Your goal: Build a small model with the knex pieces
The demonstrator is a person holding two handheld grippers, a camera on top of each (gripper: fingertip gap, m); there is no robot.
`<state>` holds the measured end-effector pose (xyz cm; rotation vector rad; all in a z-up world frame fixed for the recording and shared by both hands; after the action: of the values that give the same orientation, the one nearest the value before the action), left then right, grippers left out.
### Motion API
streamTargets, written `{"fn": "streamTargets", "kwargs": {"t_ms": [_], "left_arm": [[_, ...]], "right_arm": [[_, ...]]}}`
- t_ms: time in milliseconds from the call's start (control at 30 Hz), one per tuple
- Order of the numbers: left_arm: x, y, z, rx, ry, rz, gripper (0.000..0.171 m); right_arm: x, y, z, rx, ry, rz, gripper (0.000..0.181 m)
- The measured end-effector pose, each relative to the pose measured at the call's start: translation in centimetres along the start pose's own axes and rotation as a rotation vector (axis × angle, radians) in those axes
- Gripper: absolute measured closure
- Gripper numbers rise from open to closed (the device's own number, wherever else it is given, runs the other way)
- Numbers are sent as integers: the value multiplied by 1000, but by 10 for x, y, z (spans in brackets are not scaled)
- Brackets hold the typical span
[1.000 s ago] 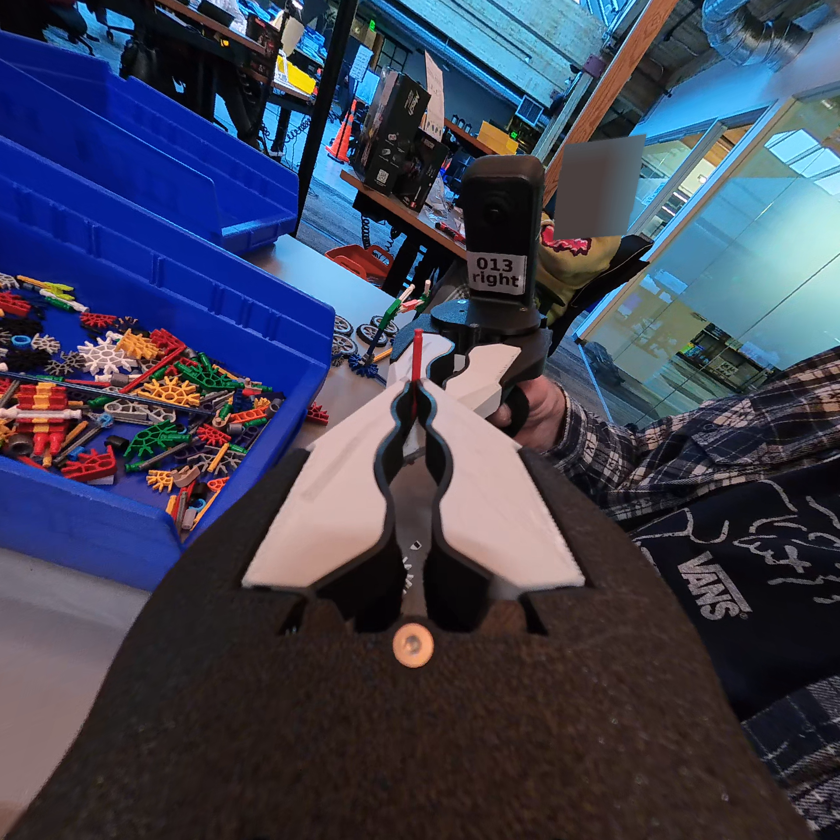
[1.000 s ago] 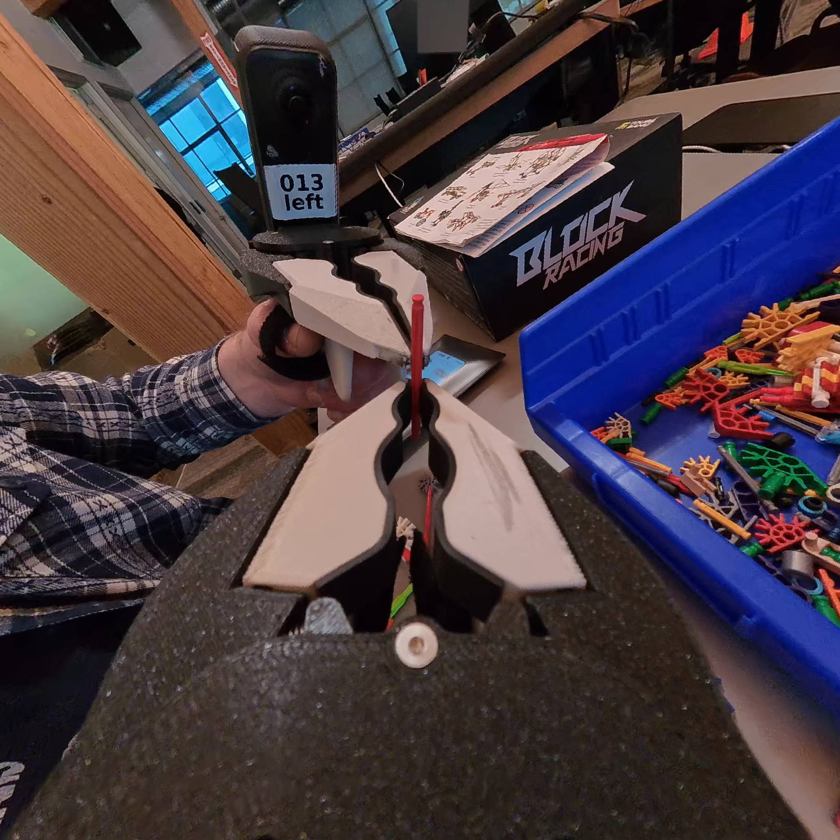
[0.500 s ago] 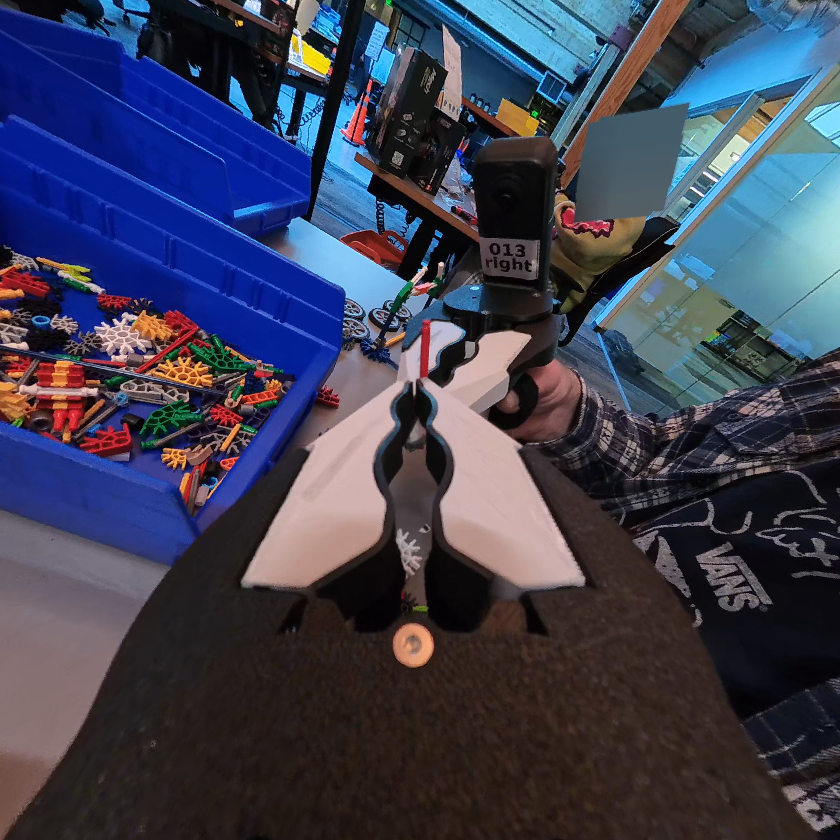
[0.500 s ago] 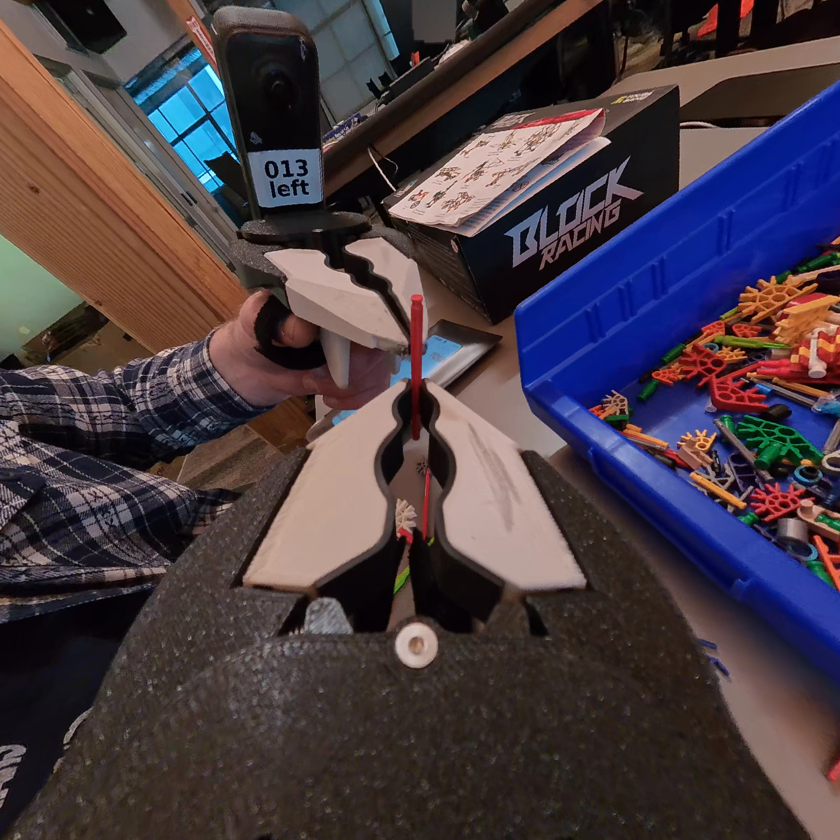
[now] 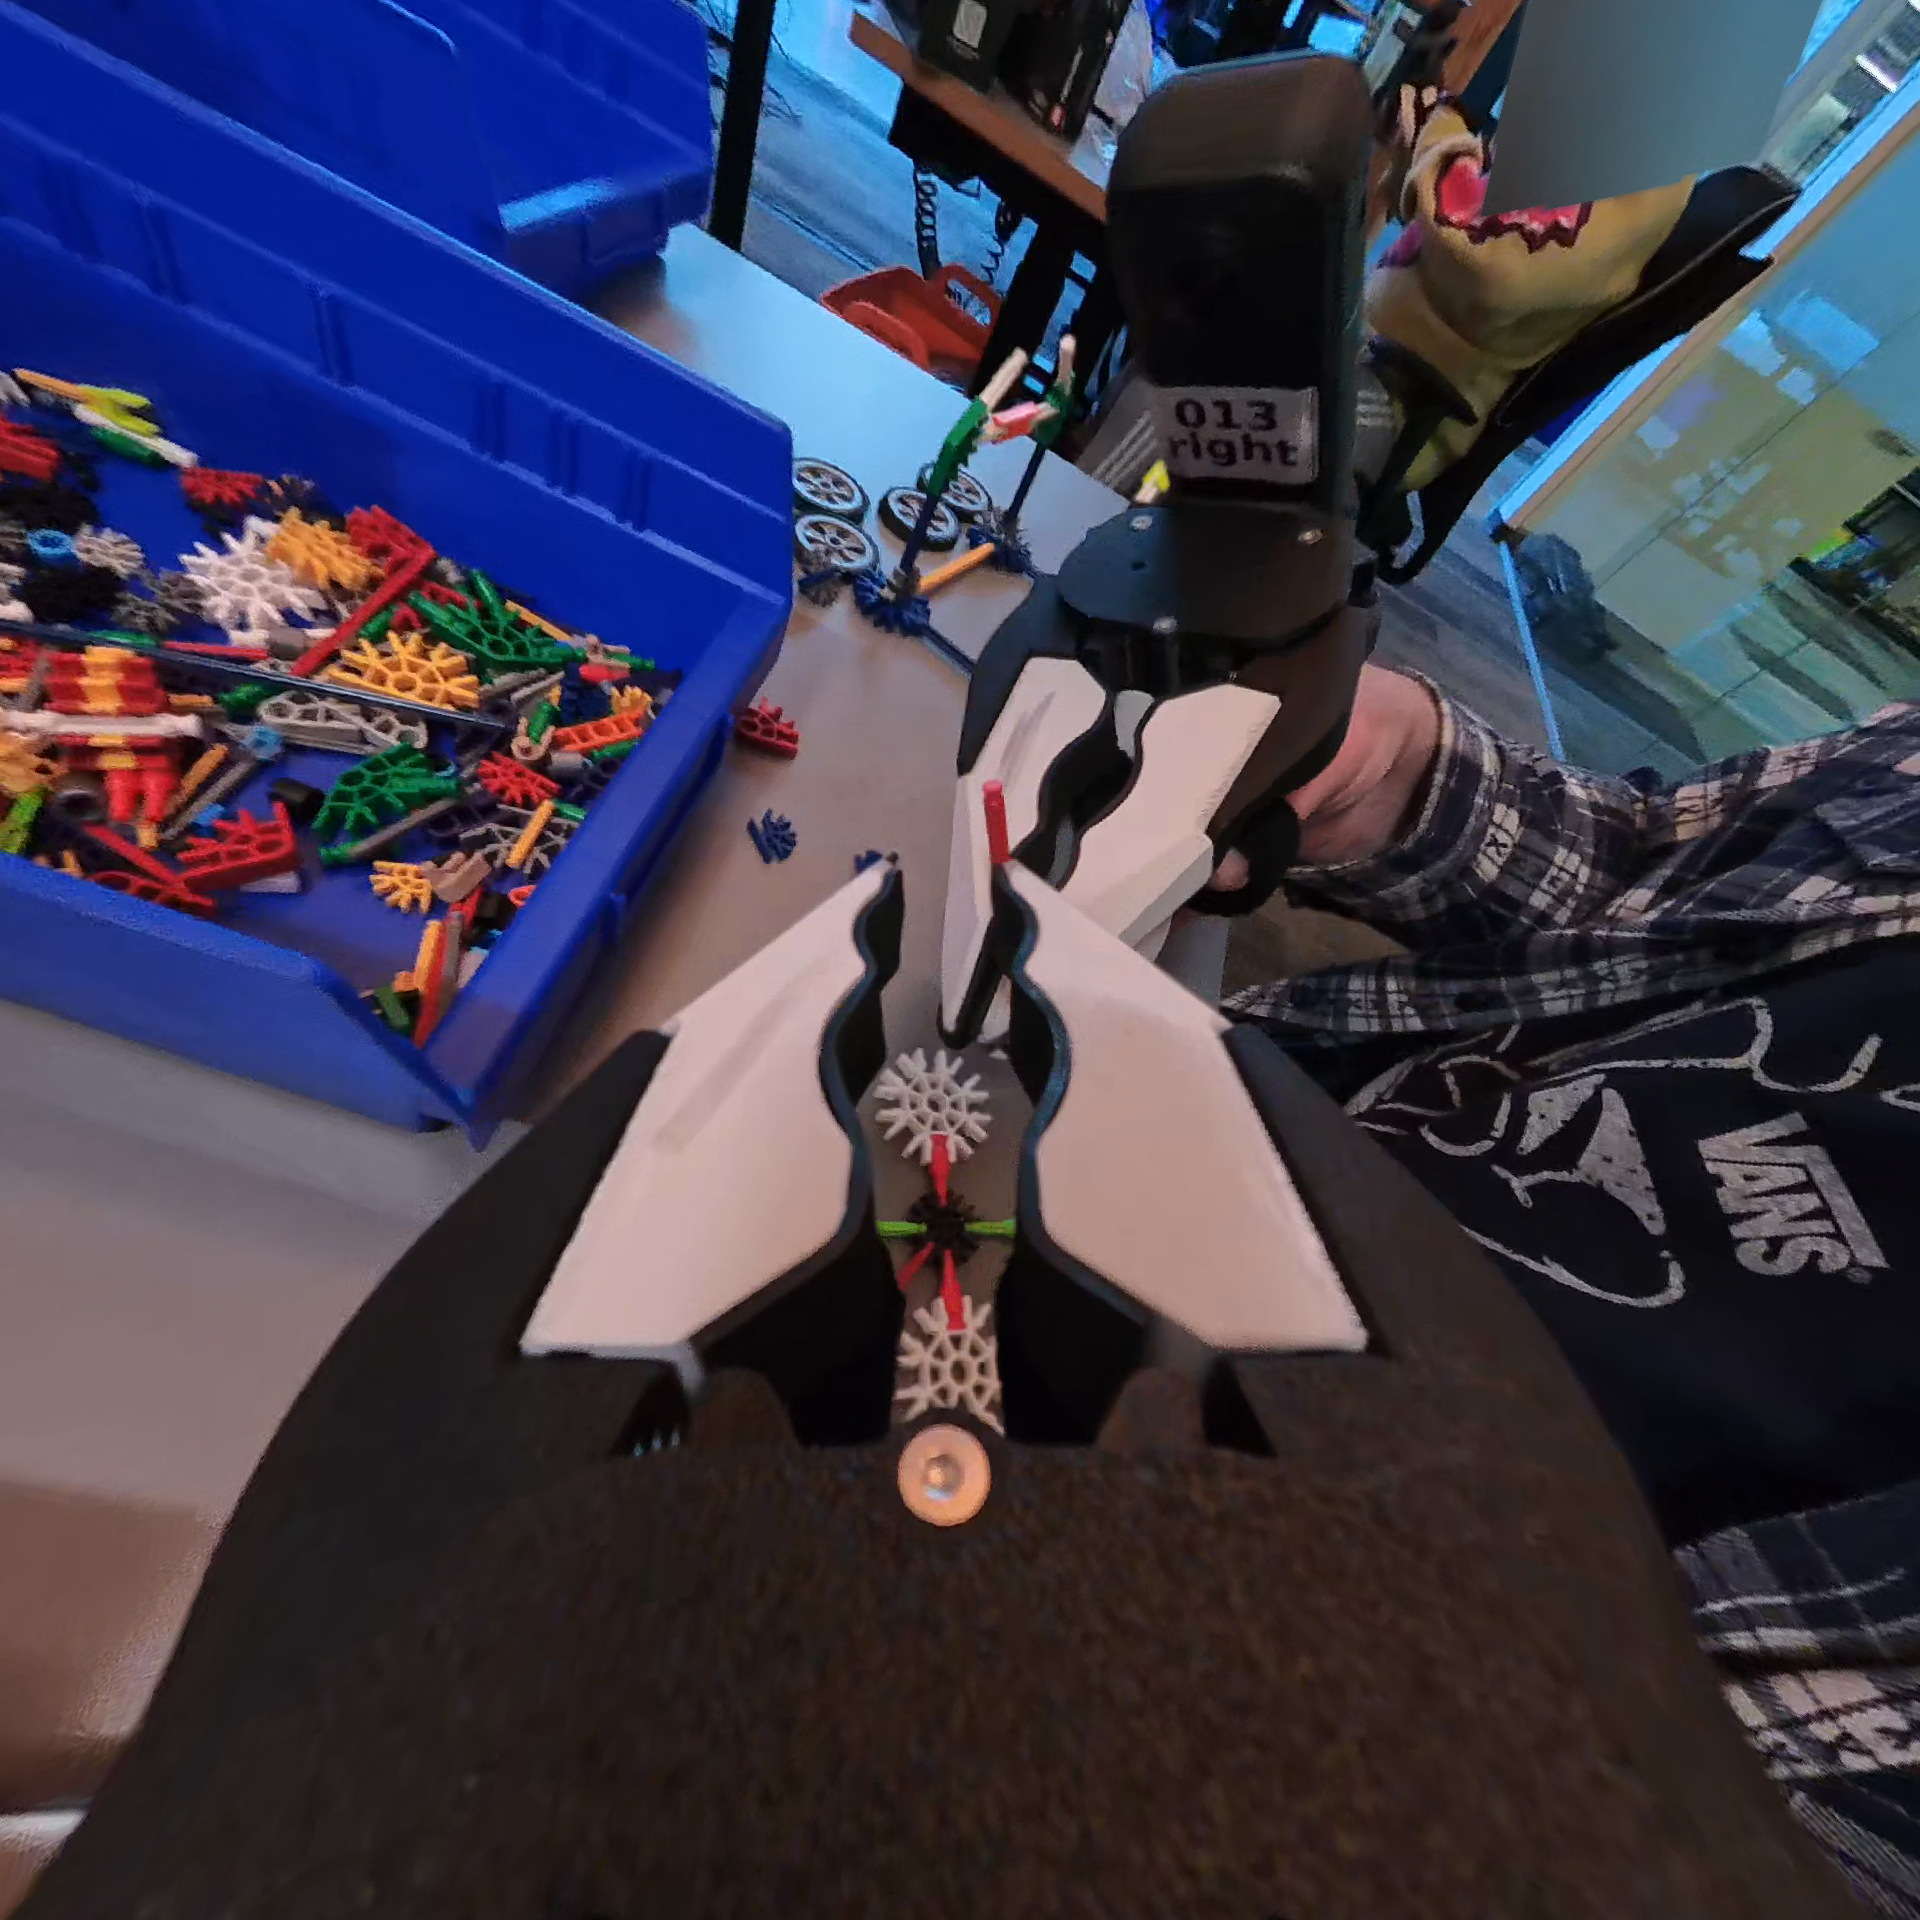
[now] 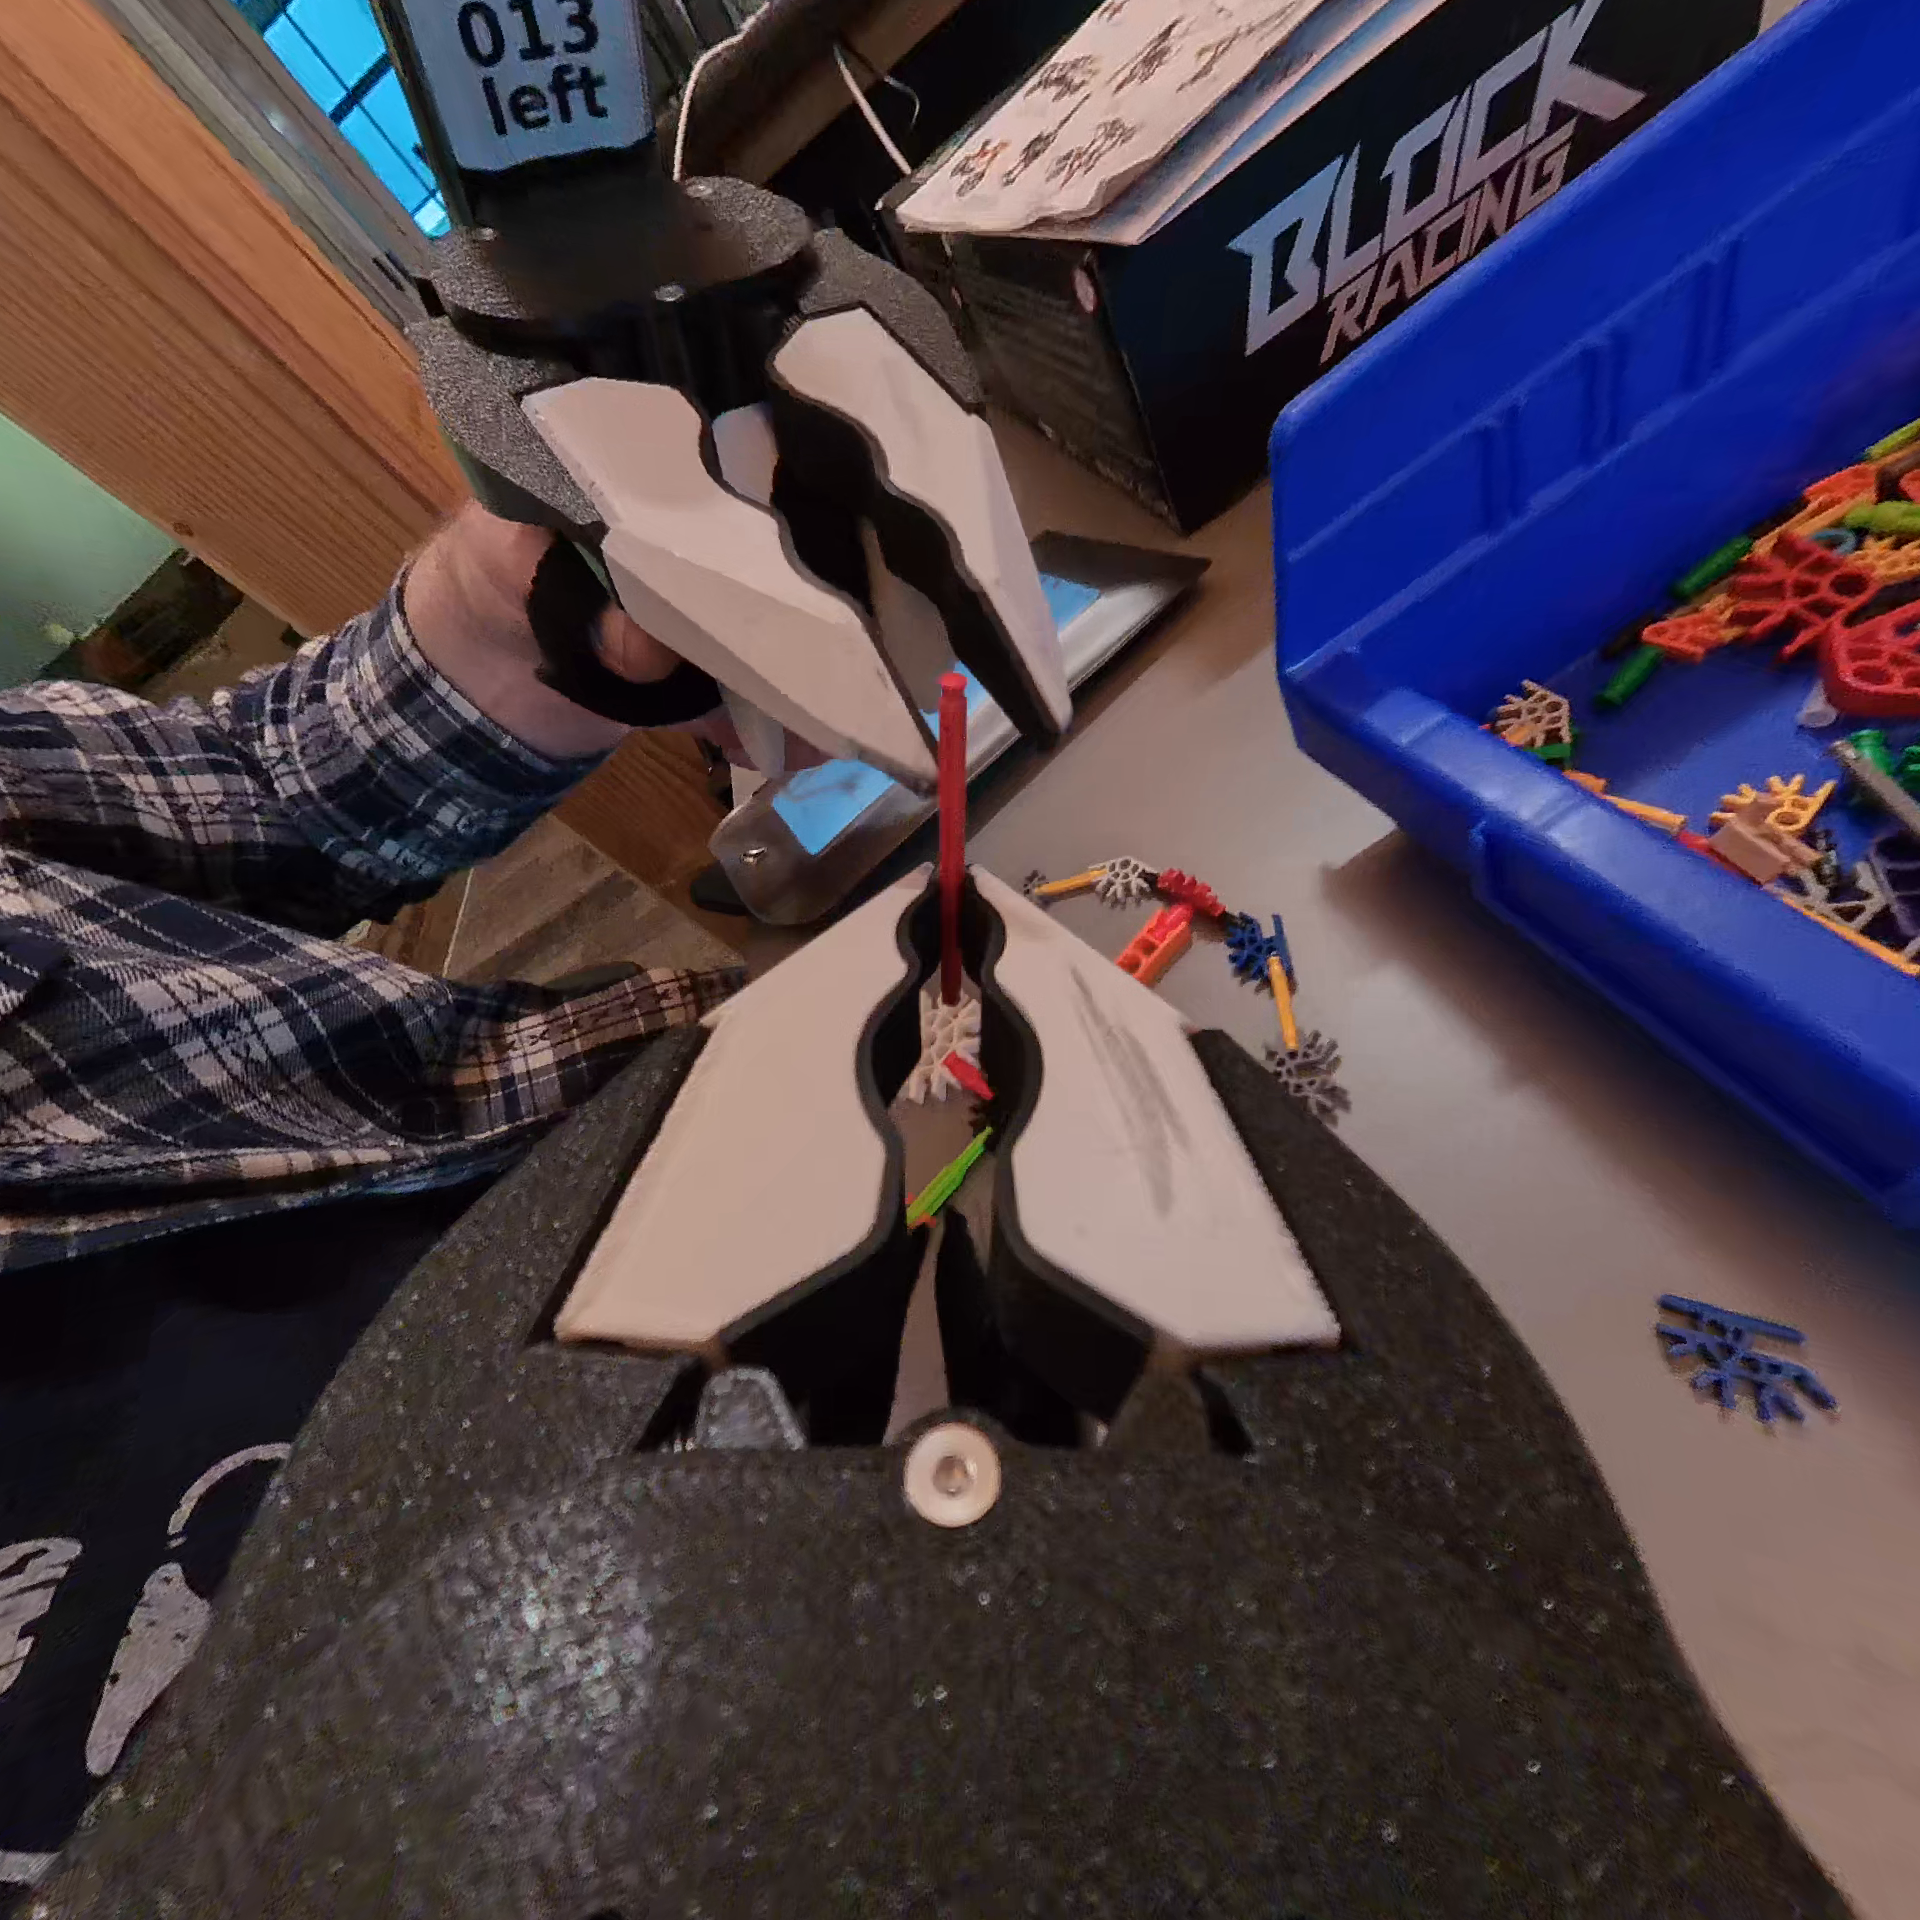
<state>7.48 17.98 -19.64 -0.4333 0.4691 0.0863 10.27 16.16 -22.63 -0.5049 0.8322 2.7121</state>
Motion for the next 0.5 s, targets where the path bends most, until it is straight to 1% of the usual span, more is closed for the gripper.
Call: {"fn": "streamTargets", "kwargs": {"t_ms": [133, 200, 300, 400, 467, 500], "left_arm": [[5, -3, -2, 2, 9, -17, 156], [5, -7, -1, 14, 3, -43, 162], [4, -11, -1, 49, 8, -58, 161], [1, -19, 2, 67, -12, -109, 155], [5, -17, -1, 75, 13, -93, 155], [6, -17, -2, 81, 20, -92, 159]], "right_arm": [[1, 2, -4, -2, 9, -3, 181], [1, 2, -5, 1, 17, 0, 181], [3, 4, -6, -6, 31, 2, 181], [4, 5, -4, -6, 40, 4, 181], [6, 6, -3, -19, 49, 1, 181], [6, 6, -2, -24, 52, -3, 181]]}}
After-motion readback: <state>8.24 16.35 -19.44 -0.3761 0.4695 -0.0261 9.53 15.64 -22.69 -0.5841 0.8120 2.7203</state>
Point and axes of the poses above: each gripper's, where its closed fingertips meet, x out along the fingers, z out of its top, y = z × x across the jaws, the point moved 3 cm from there along -x, back along the fingers, and after that the axes turned 6 degrees about y, right-handed, at the moved point
